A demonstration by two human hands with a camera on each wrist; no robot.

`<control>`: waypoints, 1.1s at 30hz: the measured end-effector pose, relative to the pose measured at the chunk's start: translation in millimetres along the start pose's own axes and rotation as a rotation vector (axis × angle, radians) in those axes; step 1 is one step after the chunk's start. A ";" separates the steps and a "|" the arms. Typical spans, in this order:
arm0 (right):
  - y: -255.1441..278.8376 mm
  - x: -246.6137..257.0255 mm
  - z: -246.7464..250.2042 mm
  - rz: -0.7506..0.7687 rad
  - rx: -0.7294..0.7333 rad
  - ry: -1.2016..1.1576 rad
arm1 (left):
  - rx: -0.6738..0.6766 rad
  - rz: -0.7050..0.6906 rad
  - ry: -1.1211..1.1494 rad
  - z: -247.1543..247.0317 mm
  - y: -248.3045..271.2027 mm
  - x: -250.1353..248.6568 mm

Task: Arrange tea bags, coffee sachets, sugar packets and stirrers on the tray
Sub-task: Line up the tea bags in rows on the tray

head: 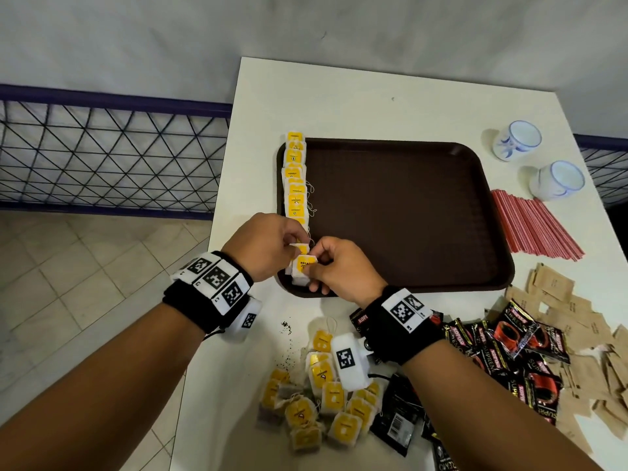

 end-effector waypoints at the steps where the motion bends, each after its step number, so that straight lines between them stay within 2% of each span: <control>1: -1.1 0.2 -0.7 0.000 -0.004 0.004 | -0.010 -0.002 0.000 -0.6 -0.6 1.1; 6: -2.9 3.7 -4.8 -0.007 -0.032 0.031 | -0.064 -0.029 -0.007 -3.5 -1.5 4.1; 11: -1.7 5.3 -5.7 0.026 -0.121 0.139 | -0.108 -0.014 0.007 -7.2 -0.9 7.7; 25: 0.1 12.0 -8.5 -0.031 -0.098 0.105 | -0.144 0.049 0.096 -8.0 6.6 12.4; 30: 4.4 13.3 -3.6 -0.040 -0.138 0.114 | -0.226 0.009 0.071 -5.7 21.7 6.1; 33: 26.0 11.2 13.5 -0.001 -0.158 0.196 | -0.191 0.012 0.086 -7.8 43.2 -1.7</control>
Point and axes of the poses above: each hand's wrist, its own y-axis away from the middle knuckle, its own z-axis out of the back of the hand, x = y × z, the point moved 1 cm from there along -y, towards the middle knuckle, and after that the axes turned 3 degrees about z, right-handed, at the moved point
